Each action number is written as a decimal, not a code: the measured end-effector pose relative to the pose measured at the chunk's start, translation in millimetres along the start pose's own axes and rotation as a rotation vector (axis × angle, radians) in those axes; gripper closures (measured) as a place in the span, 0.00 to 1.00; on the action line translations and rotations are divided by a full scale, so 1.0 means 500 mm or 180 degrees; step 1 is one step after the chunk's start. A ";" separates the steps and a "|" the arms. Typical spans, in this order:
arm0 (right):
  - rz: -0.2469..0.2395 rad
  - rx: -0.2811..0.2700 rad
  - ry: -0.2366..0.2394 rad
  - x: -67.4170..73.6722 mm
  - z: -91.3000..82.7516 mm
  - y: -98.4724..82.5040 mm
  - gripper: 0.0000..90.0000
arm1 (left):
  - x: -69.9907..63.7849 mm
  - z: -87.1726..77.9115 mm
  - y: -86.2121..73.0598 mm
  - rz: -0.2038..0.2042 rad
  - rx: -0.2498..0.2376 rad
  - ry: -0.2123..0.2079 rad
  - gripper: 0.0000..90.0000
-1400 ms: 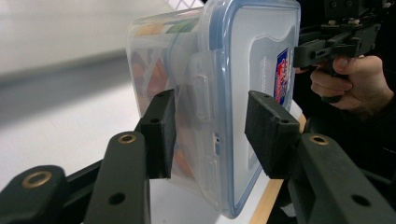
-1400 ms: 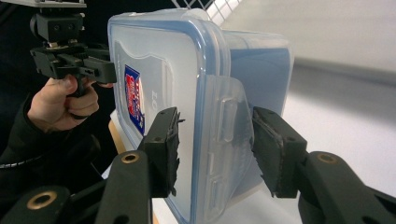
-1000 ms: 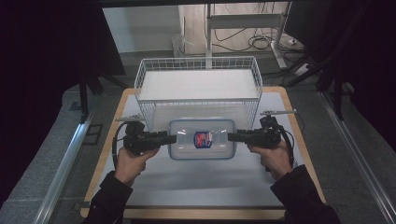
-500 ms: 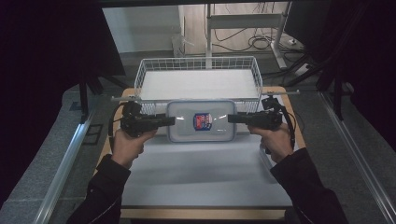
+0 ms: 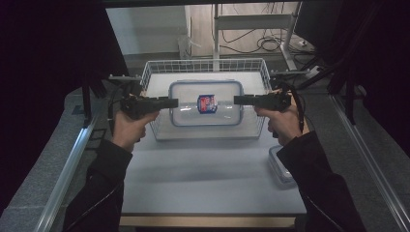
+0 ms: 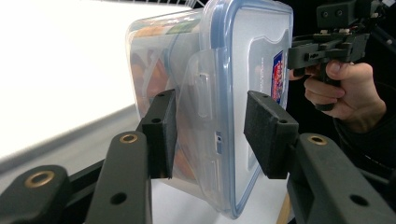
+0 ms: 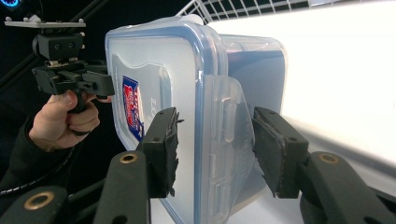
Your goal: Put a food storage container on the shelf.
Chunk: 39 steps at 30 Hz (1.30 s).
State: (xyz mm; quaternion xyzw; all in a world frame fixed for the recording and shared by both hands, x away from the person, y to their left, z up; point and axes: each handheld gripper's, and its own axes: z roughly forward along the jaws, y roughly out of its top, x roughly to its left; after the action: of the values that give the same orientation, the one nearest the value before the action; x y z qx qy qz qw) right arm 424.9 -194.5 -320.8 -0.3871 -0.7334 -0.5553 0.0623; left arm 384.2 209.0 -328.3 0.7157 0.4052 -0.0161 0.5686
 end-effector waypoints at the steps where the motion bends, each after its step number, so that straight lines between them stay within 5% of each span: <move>1: 0.0008 -0.0012 -0.0001 -0.001 0.002 0.008 0.58 | 0.002 0.000 0.007 0.0004 -0.0004 0.0003 0.61; 18: 0.0046 -0.0095 -0.0075 -0.027 0.015 0.096 0.58 | 0.051 0.024 0.094 -0.0112 0.0035 -0.0048 0.61; 32: 0.0152 -0.0103 -0.0112 -0.054 0.046 0.123 0.58 | 0.088 0.037 0.108 -0.0268 -0.0033 0.0029 0.60; 39: 0.0240 -0.0134 -0.0067 -0.072 0.052 0.127 0.58 | 0.097 0.044 0.107 -0.0223 -0.0077 0.0014 0.60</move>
State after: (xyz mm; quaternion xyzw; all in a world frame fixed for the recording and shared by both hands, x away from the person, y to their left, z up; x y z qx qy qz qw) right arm 499.0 -185.0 -300.7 -0.4215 -0.7071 -0.5637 0.0673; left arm 458.3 216.7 -316.8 0.6942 0.4315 -0.0295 0.5754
